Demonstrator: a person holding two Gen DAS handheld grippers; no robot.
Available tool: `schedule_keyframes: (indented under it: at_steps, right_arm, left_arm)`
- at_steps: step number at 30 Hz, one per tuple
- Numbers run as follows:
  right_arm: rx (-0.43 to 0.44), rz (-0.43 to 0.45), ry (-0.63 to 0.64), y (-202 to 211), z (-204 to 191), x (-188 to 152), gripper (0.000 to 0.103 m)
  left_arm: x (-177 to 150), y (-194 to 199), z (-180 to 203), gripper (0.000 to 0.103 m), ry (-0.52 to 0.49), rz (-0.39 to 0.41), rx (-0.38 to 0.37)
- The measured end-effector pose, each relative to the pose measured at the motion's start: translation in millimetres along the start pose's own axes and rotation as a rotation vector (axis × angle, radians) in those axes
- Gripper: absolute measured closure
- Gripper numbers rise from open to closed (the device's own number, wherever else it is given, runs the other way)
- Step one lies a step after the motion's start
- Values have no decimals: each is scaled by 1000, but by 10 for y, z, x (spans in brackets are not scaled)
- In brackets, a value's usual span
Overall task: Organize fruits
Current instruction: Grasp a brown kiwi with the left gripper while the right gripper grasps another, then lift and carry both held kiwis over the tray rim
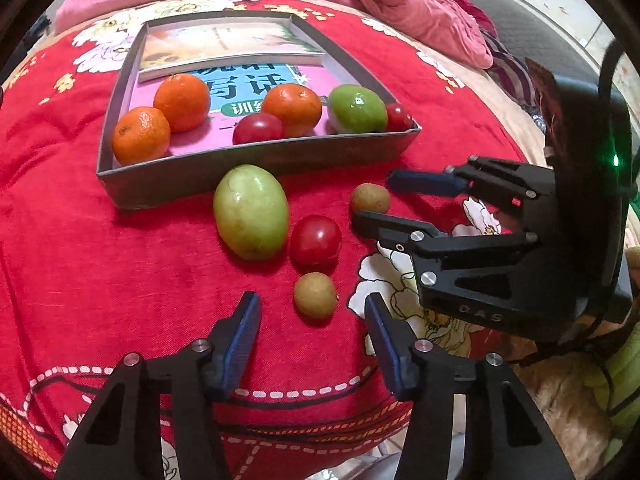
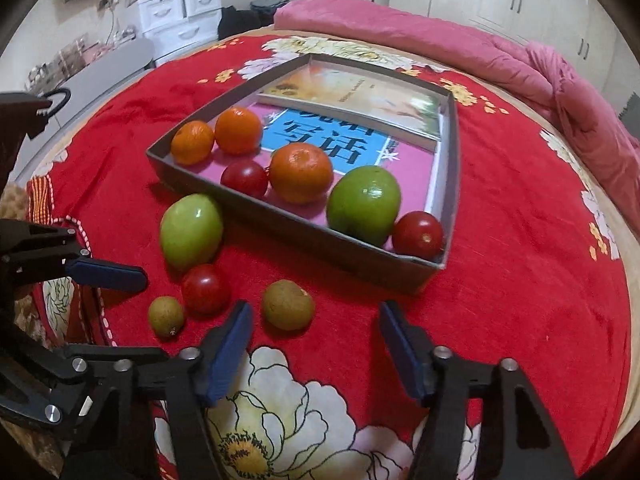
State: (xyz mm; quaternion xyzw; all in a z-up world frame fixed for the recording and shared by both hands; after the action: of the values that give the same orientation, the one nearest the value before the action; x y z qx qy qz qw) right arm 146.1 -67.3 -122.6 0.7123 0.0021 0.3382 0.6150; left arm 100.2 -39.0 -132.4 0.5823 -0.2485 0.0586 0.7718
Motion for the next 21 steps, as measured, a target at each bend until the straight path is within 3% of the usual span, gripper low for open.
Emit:
schedule_keyframes:
  at_steps: [3,7,11,15,21]
  right_arm:
    - [3,-20,25,-56,-43,-26,65]
    - [15,-16,41,-55,-92,-20,75]
    - [36,-1,19,-7,-78,8,75]
    - [75,23,-22,61,-57,60,75]
    - [128,50,-75,149,-28,130,75]
  left_arm:
    - [15,-12,2,51,1,3,-7]
    - [28,-36,26,57,-13,3,-9]
    - [49,-81,77,66,-43,-1,-4]
    - [71,-105,115,80,-84,2,33]
    - [93,-22,127,80,-84,24,19]
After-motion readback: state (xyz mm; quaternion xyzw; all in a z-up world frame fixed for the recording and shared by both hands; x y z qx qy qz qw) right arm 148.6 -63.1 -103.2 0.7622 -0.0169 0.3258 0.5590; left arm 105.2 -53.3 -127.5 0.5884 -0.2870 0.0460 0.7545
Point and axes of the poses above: each gripper's, at about its wrist camera, not at the fingertips, and y roughly against the way its jaws point, z to its right, x to its top, the point moved 7 cm from there along -y, roughly the way its jaws point, and after that the axes turned 11 degrees about -y, right-handed, at the moved point
